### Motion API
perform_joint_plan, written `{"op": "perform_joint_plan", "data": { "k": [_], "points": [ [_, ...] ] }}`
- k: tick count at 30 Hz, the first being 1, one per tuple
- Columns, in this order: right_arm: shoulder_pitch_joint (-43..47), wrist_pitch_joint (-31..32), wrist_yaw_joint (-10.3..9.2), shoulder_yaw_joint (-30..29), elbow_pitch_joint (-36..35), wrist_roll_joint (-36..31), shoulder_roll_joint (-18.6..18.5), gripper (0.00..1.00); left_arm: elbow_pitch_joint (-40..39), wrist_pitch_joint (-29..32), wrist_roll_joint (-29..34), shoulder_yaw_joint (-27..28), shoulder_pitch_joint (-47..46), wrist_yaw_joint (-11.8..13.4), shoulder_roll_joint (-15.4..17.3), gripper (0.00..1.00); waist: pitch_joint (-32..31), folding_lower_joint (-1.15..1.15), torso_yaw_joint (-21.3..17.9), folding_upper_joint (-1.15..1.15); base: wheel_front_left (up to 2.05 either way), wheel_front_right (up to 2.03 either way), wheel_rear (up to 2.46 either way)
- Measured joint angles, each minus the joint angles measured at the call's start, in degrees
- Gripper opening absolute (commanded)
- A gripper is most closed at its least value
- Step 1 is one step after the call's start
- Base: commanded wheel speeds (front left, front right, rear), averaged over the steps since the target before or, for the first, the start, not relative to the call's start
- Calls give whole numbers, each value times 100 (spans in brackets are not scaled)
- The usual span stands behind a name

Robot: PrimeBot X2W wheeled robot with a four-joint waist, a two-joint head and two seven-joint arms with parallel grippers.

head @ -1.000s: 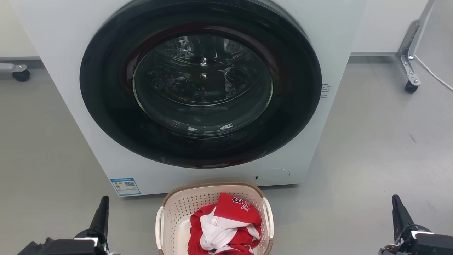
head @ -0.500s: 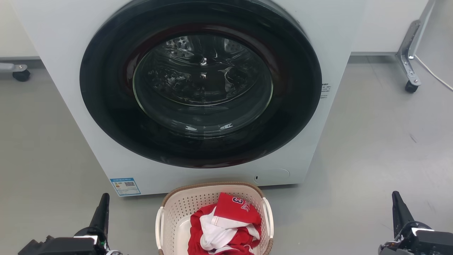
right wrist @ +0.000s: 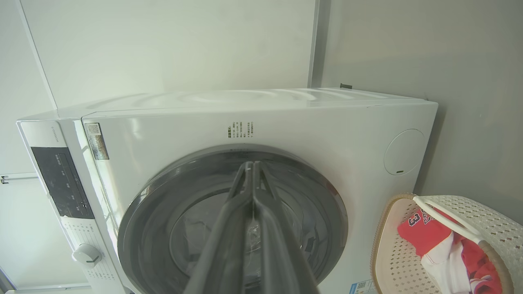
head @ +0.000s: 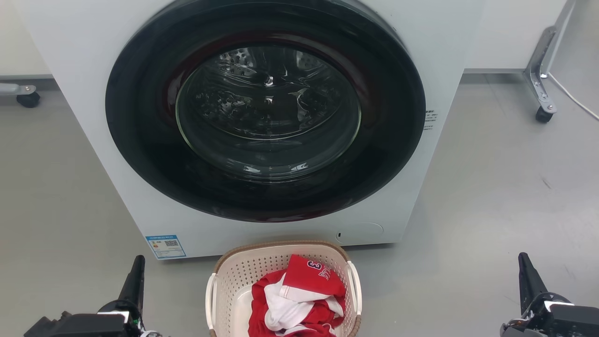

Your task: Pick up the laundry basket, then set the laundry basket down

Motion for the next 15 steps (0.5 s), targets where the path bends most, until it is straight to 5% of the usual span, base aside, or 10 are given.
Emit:
{"op": "perform_joint_plan", "data": {
  "k": [15],
  "points": [
    [0, 0, 0, 0, 0, 1, 0, 0, 0, 0, -1, 0, 0, 0, -1, 0, 0, 0, 0, 0, 0, 0, 0]
  ]
}}
